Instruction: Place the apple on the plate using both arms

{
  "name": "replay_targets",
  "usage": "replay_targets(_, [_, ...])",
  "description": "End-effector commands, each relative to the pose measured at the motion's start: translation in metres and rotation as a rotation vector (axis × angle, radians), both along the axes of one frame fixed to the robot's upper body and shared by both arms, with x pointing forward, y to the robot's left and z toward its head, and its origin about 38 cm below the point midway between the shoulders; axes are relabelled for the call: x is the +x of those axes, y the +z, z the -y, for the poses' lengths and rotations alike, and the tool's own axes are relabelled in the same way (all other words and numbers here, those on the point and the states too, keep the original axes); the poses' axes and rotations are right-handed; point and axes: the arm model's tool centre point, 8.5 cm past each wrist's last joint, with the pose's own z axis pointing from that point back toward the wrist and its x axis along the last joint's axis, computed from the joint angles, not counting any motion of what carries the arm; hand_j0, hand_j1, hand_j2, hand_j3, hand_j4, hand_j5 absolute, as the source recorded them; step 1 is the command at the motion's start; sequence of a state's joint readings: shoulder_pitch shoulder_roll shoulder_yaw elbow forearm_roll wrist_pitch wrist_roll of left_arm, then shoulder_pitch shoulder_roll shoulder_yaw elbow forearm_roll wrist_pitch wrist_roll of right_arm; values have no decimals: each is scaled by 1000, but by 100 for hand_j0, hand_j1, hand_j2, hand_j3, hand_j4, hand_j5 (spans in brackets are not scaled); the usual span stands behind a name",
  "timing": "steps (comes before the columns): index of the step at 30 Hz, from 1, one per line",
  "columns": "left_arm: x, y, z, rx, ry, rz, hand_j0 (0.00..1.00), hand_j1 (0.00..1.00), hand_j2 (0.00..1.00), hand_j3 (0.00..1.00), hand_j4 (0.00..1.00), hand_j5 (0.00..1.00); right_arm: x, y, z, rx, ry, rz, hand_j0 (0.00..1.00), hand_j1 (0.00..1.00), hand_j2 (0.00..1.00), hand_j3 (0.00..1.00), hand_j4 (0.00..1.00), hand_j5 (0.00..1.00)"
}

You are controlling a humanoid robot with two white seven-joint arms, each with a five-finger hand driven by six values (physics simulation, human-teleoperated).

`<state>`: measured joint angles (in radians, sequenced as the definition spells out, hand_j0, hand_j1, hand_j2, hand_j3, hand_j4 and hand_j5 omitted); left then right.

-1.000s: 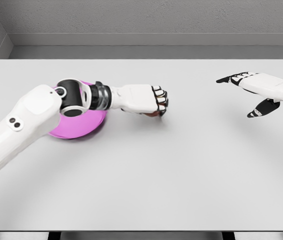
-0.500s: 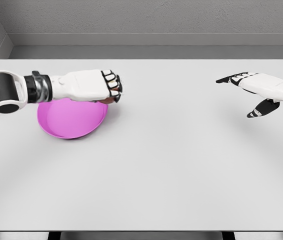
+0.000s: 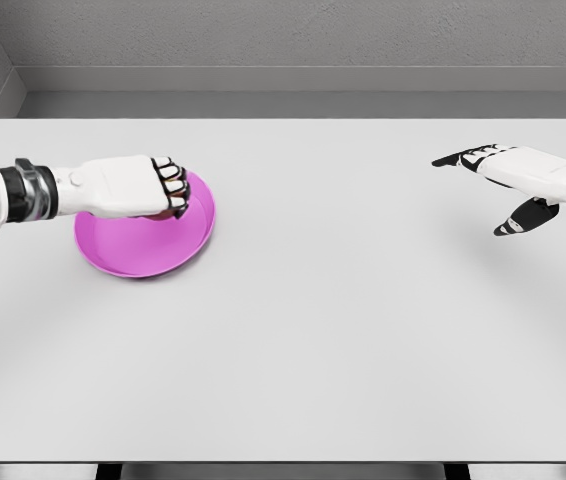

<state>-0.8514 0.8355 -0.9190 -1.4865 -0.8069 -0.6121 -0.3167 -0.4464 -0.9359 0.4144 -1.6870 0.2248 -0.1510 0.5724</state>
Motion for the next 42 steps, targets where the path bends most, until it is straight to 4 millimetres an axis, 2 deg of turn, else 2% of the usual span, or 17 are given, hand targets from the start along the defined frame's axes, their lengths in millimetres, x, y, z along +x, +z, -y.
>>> replay_targets(1, [1,-1,-1,18,2,11,23,23,23,23,23,23,0,0,0,1,-1,0,100,100,100,100,100,100])
replay_targets(3, [1,-1,-1,20,2,12,26,26,26,26,26,26,0,0,0,1,-1,0,100,100,100,100,100,100])
replay_targets(4, [1,-1,-1,21,3,11,37,37,37,37,37,37,0,0,0,1,-1,0,100,100,100,100,100,100])
replay_targets(5, [1,-1,-2,21,4,11,60,60,60,60,60,60,0,0,1,2,-2,0,100,100,100,100,100,100])
replay_targets(6, [1,-1,-2,21,4,11,91,91,91,91,91,91,0,0,0,3,0,0,100,100,100,100,100,100])
replay_targets(7, [1,-1,-2,21,4,11,100,100,100,100,100,100,0,0,0,3,0,0,100,100,100,100,100,100])
replay_targets(16, [2,4,-5,17,12,20,100,100,100,100,100,100,0,1,0,3,-1,0,100,100,100,100,100,100])
replay_targets(19, [2,23,-27,-67,66,11,100,100,100,100,100,100,0,1,0,3,-1,0,100,100,100,100,100,100])
replay_targets(21, [-1,31,-45,-153,119,-12,100,100,100,100,100,100,0,1,0,3,-1,0,100,100,100,100,100,100])
replay_targets(25, [2,42,-67,-245,185,-30,100,100,100,100,100,100,1,0,1,2,-3,0,100,100,100,100,100,100])
replay_targets(28, [3,38,-86,-351,253,-80,100,100,100,100,100,100,0,1,1,1,-3,0,100,100,100,100,100,100])
replay_targets(33, [-2,31,-97,-373,282,-112,100,100,100,100,100,100,1,2,1,1,-4,4,100,100,100,100,100,100])
replay_targets(42, [-3,28,-102,-380,300,-115,100,100,100,100,100,100,1,4,3,-2,-6,7,100,100,100,100,100,100])
